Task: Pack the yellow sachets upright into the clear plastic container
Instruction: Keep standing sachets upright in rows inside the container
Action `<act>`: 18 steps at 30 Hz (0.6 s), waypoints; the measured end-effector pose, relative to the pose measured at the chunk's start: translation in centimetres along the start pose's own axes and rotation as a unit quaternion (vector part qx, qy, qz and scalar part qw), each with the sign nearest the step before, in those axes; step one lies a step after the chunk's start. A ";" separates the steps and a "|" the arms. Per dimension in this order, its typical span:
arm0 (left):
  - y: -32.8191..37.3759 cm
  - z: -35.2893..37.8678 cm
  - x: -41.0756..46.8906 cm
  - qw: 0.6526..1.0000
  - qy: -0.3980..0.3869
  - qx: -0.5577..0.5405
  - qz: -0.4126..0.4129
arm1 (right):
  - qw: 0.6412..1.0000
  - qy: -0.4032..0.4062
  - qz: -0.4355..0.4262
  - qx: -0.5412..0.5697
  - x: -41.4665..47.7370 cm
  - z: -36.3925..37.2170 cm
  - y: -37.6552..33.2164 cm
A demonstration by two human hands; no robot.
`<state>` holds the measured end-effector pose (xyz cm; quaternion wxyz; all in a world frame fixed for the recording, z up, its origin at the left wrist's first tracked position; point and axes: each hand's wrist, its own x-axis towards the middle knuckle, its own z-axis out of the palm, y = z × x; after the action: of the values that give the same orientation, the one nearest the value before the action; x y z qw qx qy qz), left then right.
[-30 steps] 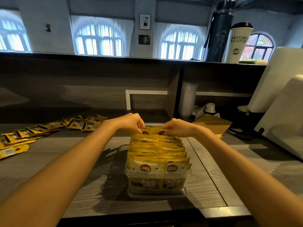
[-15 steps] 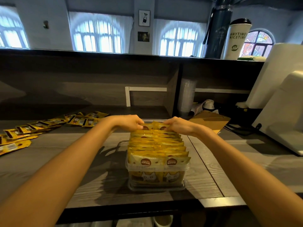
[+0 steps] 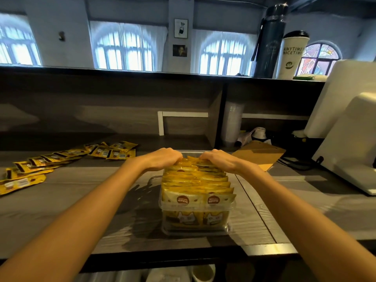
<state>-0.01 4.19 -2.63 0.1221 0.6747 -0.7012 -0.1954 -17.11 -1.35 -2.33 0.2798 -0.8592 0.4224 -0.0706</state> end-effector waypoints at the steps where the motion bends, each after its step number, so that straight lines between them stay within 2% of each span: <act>1: 0.0 -0.1 -0.1 1.000 0.009 -0.005 -0.003 | 1.000 0.004 -0.009 -0.005 -0.1 0.0 0.0; 4: -0.1 -0.2 -0.1 0.999 0.049 -0.011 -0.014 | 0.999 0.029 -0.024 -0.024 -0.5 -0.2 -0.6; 7: -0.2 -0.8 -0.6 0.990 0.128 -0.047 -0.036 | 0.995 0.079 -0.043 -0.037 -0.5 -0.3 -1.5; 11: -0.6 -2.8 -2.1 0.971 0.222 -0.054 -0.075 | 0.979 0.190 -0.067 0.044 -0.1 0.3 -4.1; 14: -1.6 -4.4 -4.2 0.946 0.299 -0.047 -0.113 | 0.962 0.243 -0.114 0.044 -0.1 1.5 -8.0; 18: -3.9 -5.7 -8.1 0.911 0.370 -0.031 -0.181 | 0.959 0.227 -0.149 0.078 0.8 4.4 -13.4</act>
<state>6.43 11.56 1.51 0.3559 0.8097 -0.4657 0.0280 -5.87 6.41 1.19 0.2292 -0.8493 0.3348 -0.3377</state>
